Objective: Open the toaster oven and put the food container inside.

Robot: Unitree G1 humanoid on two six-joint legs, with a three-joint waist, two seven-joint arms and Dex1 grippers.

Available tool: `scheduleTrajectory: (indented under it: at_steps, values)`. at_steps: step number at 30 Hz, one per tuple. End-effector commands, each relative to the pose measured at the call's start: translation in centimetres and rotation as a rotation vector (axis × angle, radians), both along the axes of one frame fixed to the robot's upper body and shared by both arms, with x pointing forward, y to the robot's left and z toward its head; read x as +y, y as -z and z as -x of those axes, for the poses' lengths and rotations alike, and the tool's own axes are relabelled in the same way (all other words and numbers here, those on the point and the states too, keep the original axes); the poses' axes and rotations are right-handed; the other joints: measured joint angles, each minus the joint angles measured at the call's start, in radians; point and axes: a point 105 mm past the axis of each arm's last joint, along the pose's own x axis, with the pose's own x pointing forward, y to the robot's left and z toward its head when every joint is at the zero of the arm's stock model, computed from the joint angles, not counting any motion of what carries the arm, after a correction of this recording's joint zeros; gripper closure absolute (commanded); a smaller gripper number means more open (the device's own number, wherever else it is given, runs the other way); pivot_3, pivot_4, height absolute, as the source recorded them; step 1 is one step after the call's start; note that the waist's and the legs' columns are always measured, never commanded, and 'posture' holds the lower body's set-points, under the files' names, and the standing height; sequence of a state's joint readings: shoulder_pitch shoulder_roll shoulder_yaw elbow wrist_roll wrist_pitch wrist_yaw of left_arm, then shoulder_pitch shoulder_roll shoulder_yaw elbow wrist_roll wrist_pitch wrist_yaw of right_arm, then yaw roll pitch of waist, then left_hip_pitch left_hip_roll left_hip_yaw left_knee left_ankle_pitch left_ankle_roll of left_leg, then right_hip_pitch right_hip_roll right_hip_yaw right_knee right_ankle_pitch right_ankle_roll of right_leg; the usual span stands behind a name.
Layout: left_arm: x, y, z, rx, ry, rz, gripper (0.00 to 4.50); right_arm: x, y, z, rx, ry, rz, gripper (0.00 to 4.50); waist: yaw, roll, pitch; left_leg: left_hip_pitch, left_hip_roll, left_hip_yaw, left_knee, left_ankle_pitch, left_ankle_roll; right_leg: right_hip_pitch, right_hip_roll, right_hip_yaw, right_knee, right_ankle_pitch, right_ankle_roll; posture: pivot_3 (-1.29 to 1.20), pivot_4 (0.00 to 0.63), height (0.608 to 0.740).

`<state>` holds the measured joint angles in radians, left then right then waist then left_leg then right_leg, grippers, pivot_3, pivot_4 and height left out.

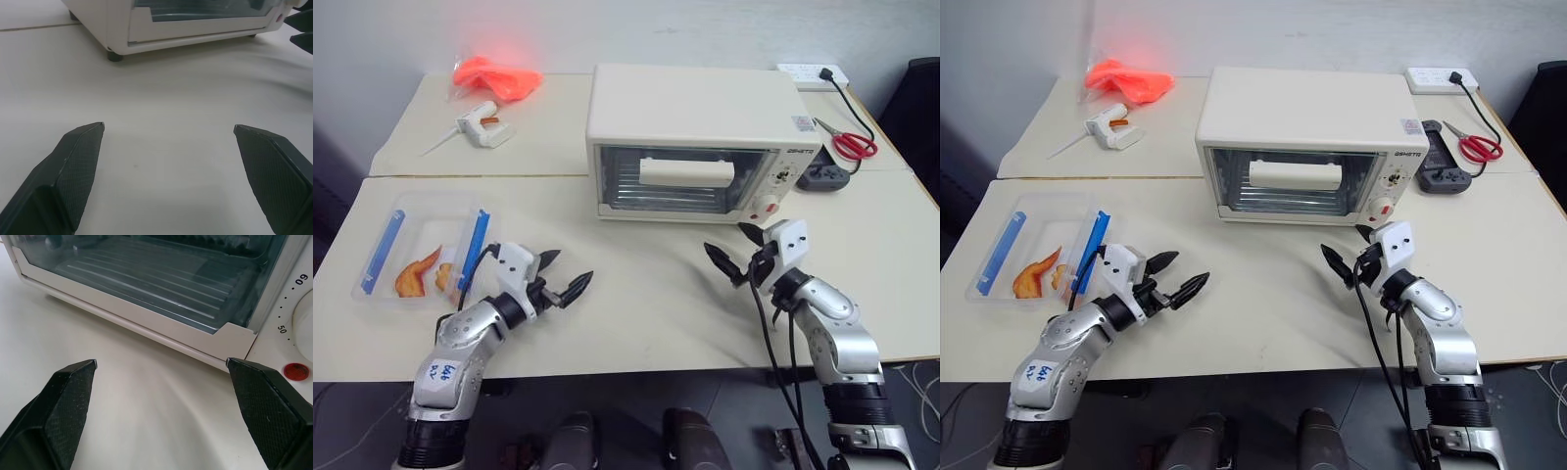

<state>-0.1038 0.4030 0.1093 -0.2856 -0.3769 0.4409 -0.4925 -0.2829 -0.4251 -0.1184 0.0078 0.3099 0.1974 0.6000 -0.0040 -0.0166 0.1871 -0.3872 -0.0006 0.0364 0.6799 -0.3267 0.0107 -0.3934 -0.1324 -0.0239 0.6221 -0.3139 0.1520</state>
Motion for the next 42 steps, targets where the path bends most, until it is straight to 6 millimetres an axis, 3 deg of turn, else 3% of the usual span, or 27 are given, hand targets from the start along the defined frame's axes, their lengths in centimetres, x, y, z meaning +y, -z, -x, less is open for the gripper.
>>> scheduleTrajectory:
  at_steps: [1, 9, 18, 27, 31, 35, 42]
  values:
    - [0.6, -0.6, 0.2, -0.033, -0.01, -0.013, 0.0, -0.2, -1.1, 0.3, -0.038, -0.011, 0.022, 0.06, 0.0, 0.0, 0.0, 0.0, 0.0, 0.0, 0.0, 0.0, 0.0, 0.0, 0.0, 0.0, 0.0, 0.0, 0.0, 0.0, 0.15, 0.74]
    - [-0.3, -0.3, 0.9, -0.028, 0.037, -0.011, 0.0, -0.3, -1.3, 0.3, -0.031, -0.018, 0.036, 0.06, 0.0, 0.0, 0.0, 0.0, 0.0, 0.0, 0.0, 0.0, 0.0, 0.0, 0.0, 0.0, 0.0, 0.0, 0.0, 0.0, 0.15, 0.74]
    - [-1.5, 0.4, 2.4, 0.004, 0.17, -0.06, 0.0, 0.8, -0.7, 2.3, -0.005, -0.089, 0.065, 0.06, 0.001, 0.0, 0.0, 0.0, 0.0, 0.0, -0.001, 0.0, 0.0, 0.0, 0.0, 0.0, -0.001, 0.0, 0.0, 0.0, 0.15, 0.74]
    - [-1.1, 0.1, 2.7, 0.008, 0.196, -0.032, 0.0, 1.1, -0.4, 3.3, 0.03, -0.107, 0.038, 0.06, 0.001, 0.0, 0.0, 0.0, 0.0, 0.0, 0.0, 0.0, 0.0, 0.0, -0.001, 0.0, -0.002, 0.0, 0.0, 0.0, 0.15, 0.74]
    - [0.1, -0.1, 2.1, 0.001, 0.153, -0.085, 0.0, 0.9, -0.9, 3.4, 0.029, -0.105, 0.057, 0.06, 0.001, 0.0, 0.0, 0.0, 0.0, 0.0, -0.001, 0.0, 0.0, 0.0, -0.001, 0.0, -0.002, 0.0, 0.0, 0.0, 0.15, 0.74]
    - [1.2, -2.4, 1.8, -0.009, 0.201, -0.08, 0.0, 0.6, -3.4, 3.2, 0.002, -0.144, 0.028, 0.06, 0.001, 0.0, 0.0, 0.0, 0.0, 0.0, 0.0, 0.0, 0.0, -0.001, -0.001, 0.0, -0.002, 0.0, 0.0, 0.0, 0.15, 0.74]
    - [-0.7, -7.8, 2.4, -0.024, 0.433, 0.007, 0.0, 2.1, -7.9, 2.8, -0.023, -0.302, 0.011, 0.06, 0.0, 0.0, 0.0, 0.0, 0.0, -0.001, -0.001, 0.0, 0.0, 0.0, -0.001, 0.0, -0.002, 0.0, 0.0, 0.0, 0.15, 0.74]
